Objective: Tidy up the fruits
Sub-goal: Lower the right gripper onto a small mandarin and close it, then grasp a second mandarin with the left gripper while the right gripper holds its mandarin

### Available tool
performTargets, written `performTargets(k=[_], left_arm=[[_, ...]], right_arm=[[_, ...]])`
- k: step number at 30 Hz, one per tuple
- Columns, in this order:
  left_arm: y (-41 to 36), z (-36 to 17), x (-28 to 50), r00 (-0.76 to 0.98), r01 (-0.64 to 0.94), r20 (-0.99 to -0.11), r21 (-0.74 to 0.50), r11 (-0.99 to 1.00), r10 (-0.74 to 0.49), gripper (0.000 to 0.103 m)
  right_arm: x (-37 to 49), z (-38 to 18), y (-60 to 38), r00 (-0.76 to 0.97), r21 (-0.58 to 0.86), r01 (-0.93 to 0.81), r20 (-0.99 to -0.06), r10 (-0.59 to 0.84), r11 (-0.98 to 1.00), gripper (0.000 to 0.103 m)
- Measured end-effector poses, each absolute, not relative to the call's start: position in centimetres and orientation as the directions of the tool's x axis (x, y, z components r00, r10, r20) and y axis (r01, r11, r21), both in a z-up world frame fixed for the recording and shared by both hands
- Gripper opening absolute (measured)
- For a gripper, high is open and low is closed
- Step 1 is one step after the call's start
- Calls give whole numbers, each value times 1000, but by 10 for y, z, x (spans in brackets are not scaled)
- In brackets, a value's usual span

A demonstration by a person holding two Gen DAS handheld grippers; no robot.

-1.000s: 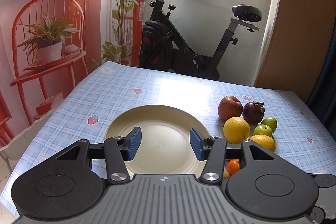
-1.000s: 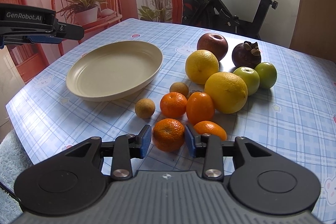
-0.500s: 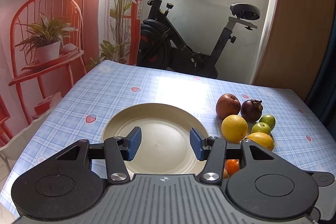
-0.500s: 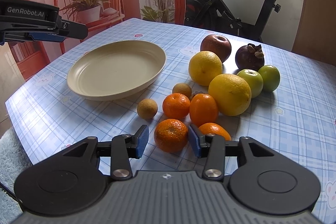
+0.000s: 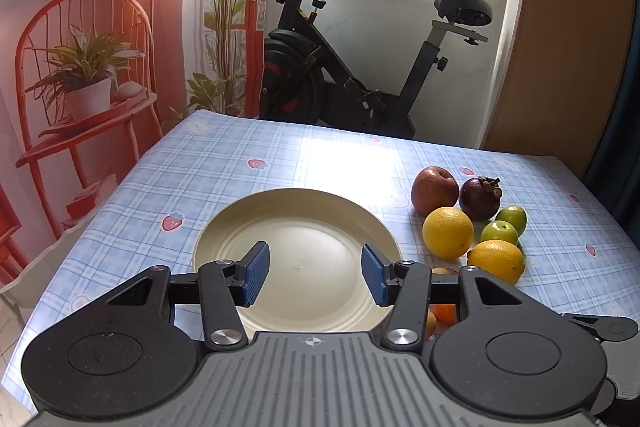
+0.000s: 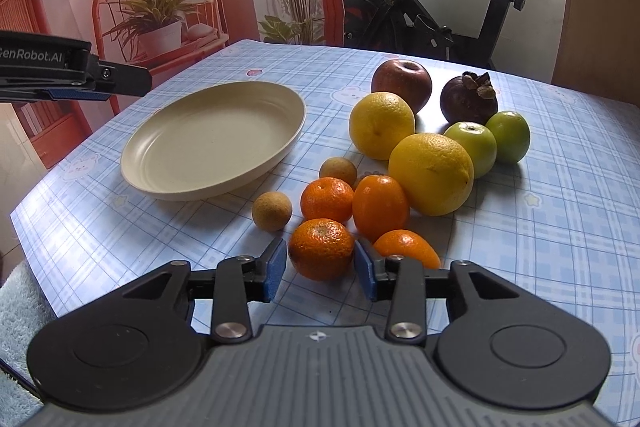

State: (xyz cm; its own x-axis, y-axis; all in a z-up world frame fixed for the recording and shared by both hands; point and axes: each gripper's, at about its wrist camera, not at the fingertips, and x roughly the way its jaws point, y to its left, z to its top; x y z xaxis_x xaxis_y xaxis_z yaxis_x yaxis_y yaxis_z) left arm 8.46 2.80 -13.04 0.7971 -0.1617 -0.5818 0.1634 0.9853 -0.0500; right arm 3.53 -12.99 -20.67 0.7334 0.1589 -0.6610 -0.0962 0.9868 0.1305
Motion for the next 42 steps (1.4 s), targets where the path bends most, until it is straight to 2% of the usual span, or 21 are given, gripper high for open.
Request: performTargets(k=[8,13,17,19,21,24,31,42], left_arm=[[24,-134,86,784,190,-595,-39,981,-175,54],[18,-136,89,770,211,-608,-43,977,-193,53],[6,-142,93,741,277,-617,-78,958,-265,53],[-4,-148,96,713,326,-623,-112,939,-322,49],[-15,-157,100,677,359,-647,-124,925,-350,39],[-28,-168,107,638,387,-670,-147,910,-380,39],[-61,-183,105,600,514,-697,-41,857,-394,39],[-75,-196,117,548,566,-749,4,824,-372,40]], right_arm=[[36,-209,-135,738,181,-104,-645,198,978,40],[25,-189,-145,809,184,-98,-557,186,978,39],[21,-174,-170,856,222,-31,-497,140,975,39],[19,-171,-182,865,234,-2,-488,119,972,39],[16,-169,-189,871,242,17,-479,105,970,39],[11,-168,-198,877,248,36,-472,89,968,39],[9,-177,-211,877,280,71,-474,74,957,39],[8,-181,-225,881,322,105,-470,63,941,39]])
